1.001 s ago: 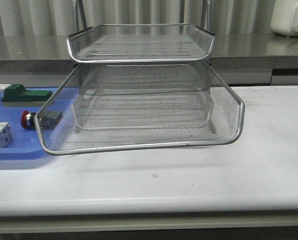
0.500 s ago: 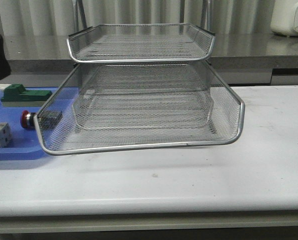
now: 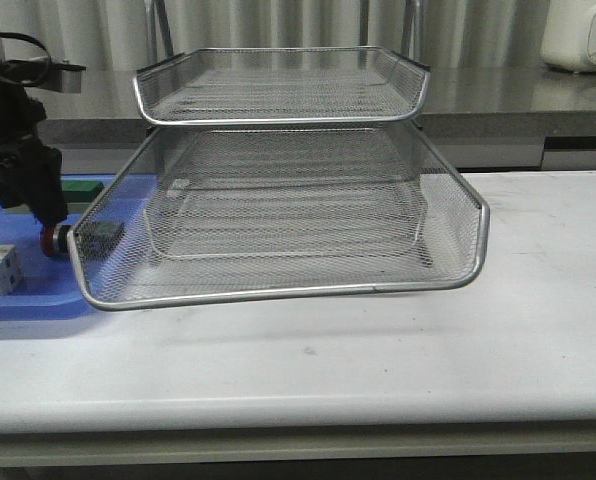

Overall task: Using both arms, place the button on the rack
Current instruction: 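Lower the left gripper onto the red push button in the blue tray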

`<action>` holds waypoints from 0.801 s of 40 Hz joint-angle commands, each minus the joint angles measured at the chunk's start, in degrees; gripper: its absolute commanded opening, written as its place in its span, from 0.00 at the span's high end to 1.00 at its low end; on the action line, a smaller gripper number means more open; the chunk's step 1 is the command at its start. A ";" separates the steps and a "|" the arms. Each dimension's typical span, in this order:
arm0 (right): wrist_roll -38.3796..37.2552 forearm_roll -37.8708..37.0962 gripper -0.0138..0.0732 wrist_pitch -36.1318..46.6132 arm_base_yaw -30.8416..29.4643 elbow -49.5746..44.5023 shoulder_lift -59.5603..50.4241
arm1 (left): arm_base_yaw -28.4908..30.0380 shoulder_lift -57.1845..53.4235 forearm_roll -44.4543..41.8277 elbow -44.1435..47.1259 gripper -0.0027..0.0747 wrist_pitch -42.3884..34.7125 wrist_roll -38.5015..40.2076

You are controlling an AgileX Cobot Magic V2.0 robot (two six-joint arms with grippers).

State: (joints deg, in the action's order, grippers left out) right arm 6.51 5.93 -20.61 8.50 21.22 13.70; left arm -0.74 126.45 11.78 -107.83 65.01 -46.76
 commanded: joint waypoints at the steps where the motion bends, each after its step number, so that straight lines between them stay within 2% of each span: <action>1: 0.08 0.34 0.91 4.90 -0.11 1.50 0.52 | -0.80 -2.06 1.98 -3.34 0.23 -0.04 -0.98; 17: 0.08 0.34 0.91 4.90 -0.11 1.50 0.52 | -3.40 2.66 2.08 -8.07 0.23 0.44 -1.40; 32: 0.08 0.34 0.91 4.90 -0.11 1.50 0.52 | -3.40 4.85 2.08 -8.35 0.23 1.19 -1.51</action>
State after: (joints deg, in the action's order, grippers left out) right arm 6.51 5.98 -20.61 8.50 21.22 13.70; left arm -3.86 134.85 12.65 -114.58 66.41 -48.19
